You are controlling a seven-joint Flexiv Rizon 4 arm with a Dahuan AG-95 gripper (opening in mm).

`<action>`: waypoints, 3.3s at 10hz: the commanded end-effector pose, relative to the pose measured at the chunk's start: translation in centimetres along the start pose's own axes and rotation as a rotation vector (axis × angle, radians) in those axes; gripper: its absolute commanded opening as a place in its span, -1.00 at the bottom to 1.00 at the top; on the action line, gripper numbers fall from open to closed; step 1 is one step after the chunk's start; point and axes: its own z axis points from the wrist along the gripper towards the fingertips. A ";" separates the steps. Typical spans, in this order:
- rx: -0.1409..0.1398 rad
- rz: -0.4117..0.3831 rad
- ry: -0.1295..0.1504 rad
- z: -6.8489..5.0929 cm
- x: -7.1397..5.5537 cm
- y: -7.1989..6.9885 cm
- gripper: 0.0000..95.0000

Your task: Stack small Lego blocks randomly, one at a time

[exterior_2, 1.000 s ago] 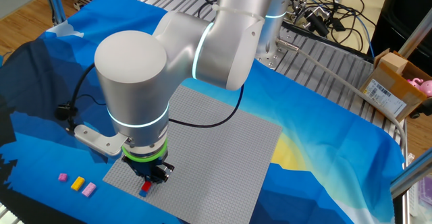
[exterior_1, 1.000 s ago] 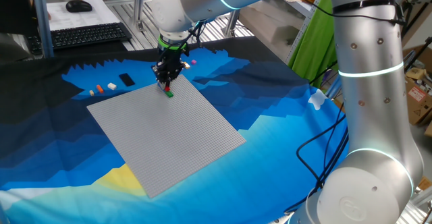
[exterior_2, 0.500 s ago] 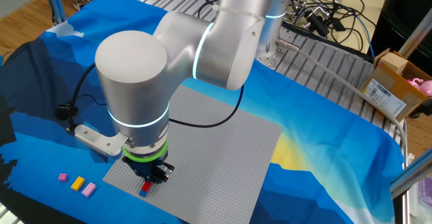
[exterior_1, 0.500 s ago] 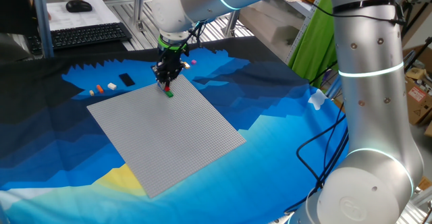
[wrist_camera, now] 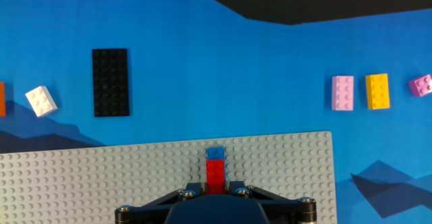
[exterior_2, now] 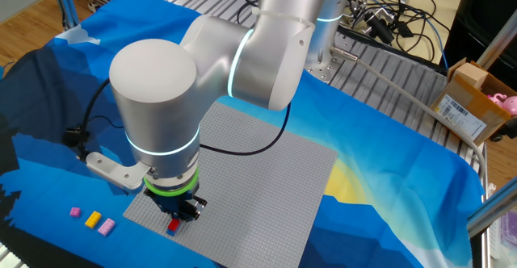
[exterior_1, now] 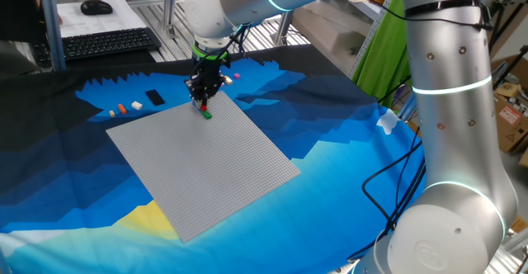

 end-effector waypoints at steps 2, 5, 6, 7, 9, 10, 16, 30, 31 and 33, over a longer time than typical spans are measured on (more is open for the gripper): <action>-0.001 0.000 -0.002 0.1 0.4 0.0 -1.00; -0.003 0.003 -0.001 0.1 0.4 0.0 -1.00; -0.003 0.006 -0.001 0.1 0.4 0.0 -1.00; -0.002 0.006 -0.002 0.2 0.4 0.0 -1.00; 0.000 0.005 -0.005 0.2 0.4 0.0 -1.00; 0.002 0.003 -0.007 0.2 0.4 0.0 -1.00; 0.007 -0.003 -0.021 0.2 0.4 0.0 -0.60; 0.004 0.006 -0.012 -2.0 0.2 -0.1 -1.00; 0.004 0.006 -0.015 -1.5 0.2 -0.1 -1.00; 0.005 0.005 -0.031 -0.4 0.1 0.0 -1.00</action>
